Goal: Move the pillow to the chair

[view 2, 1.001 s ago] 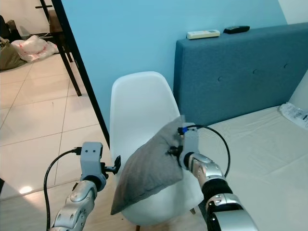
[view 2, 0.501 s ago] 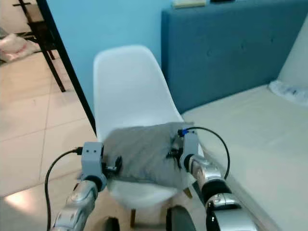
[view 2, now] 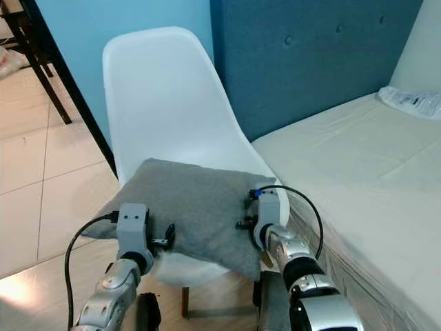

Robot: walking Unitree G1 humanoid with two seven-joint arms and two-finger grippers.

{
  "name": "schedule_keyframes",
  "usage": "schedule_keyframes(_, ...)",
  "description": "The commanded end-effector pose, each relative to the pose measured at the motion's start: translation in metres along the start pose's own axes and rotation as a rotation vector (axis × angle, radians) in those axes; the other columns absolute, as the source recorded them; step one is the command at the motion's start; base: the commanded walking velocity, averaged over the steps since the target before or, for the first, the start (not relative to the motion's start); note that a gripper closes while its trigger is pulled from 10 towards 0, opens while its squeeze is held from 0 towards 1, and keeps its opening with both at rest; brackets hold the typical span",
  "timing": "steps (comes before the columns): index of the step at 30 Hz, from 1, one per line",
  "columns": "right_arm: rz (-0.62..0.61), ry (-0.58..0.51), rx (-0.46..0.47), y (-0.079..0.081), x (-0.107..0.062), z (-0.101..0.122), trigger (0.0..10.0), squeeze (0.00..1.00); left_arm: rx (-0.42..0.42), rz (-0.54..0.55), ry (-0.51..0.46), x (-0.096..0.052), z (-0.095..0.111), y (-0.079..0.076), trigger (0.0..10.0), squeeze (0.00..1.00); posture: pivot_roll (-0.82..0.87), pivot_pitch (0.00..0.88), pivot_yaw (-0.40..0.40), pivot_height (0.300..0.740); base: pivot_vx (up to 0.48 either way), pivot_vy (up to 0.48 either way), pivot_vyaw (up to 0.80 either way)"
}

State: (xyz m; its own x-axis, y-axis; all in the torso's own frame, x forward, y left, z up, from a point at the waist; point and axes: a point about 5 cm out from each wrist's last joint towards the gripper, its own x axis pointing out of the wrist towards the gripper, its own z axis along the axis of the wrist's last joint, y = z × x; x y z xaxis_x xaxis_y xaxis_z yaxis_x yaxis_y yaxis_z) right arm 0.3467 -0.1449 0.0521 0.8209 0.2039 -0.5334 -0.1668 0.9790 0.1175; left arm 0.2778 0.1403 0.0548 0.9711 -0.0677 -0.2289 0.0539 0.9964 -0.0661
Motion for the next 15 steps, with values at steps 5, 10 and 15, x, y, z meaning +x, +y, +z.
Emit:
schedule_keyframes(5,-0.044,-0.089,0.123,-0.002,0.002,0.015,10.0,0.00,-0.006,-0.003,0.027,-0.007,-0.007,-0.002,10.0,0.00,-0.01,0.112,0.022,0.550,0.000,0.000,0.00)
schedule_keyframes(10,-0.013,-0.132,0.148,0.003,0.003,0.025,10.0,0.00,-0.019,0.003,0.005,-0.007,-0.003,-0.002,10.0,0.00,-0.01,0.122,0.009,0.550,0.000,0.000,0.00)
schedule_keyframes(15,0.053,-0.167,0.159,0.012,0.004,0.031,10.0,1.00,-0.011,0.027,-0.002,-0.005,0.001,0.003,10.0,0.00,-0.02,0.121,0.012,0.550,0.000,0.000,0.00)
